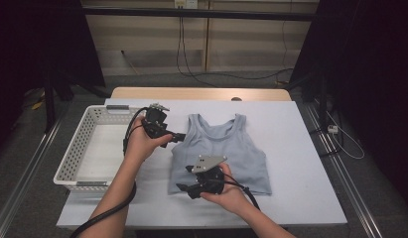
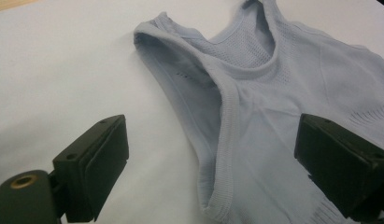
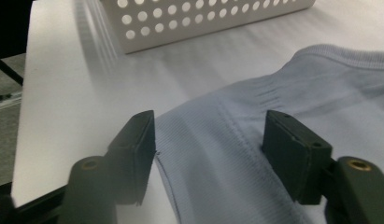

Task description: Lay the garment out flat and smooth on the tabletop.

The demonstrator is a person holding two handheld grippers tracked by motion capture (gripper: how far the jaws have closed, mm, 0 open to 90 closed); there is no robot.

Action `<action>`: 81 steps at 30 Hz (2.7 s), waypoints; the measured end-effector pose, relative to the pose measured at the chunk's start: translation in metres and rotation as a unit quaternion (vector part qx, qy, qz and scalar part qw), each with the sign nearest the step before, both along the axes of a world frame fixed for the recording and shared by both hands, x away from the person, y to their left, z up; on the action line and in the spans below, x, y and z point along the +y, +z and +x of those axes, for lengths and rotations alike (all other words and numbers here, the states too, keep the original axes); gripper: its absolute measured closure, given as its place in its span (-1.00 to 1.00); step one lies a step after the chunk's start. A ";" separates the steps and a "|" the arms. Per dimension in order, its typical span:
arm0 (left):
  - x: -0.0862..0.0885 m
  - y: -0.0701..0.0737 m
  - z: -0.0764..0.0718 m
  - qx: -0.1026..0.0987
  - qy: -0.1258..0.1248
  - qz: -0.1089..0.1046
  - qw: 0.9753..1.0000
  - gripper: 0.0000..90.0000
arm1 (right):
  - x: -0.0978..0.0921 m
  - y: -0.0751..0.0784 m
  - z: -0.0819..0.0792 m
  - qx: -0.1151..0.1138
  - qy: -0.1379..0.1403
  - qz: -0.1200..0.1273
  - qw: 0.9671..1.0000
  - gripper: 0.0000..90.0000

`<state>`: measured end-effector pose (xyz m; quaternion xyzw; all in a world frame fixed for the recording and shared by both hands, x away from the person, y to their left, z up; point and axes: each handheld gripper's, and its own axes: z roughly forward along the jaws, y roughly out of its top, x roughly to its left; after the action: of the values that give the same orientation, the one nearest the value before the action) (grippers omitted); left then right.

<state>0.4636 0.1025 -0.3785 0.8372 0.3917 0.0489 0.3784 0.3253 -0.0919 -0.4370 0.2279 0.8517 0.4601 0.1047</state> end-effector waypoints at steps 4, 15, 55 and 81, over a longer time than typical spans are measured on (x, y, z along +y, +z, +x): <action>0.000 0.000 0.000 0.000 0.001 -0.002 1.000 -0.77 | 0.003 0.000 0.000 0.006 0.014 0.003 1.000 -0.05; 0.001 0.000 0.001 0.001 0.005 -0.001 1.000 -0.77 | 0.027 -0.025 0.003 0.016 0.032 -0.055 0.998 -0.06; 0.001 0.003 0.006 -0.004 0.030 0.006 1.000 -0.69 | 0.025 -0.023 0.007 0.036 -0.020 -0.047 0.998 0.79; -0.011 -0.007 0.021 -0.019 0.030 0.005 0.999 -0.58 | 0.018 -0.001 -0.011 0.067 0.040 0.019 0.997 0.80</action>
<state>0.4845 0.0916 -0.3853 0.8258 0.4089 0.0779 0.3804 0.3142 -0.0737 -0.4377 0.2260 0.8565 0.4634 0.0252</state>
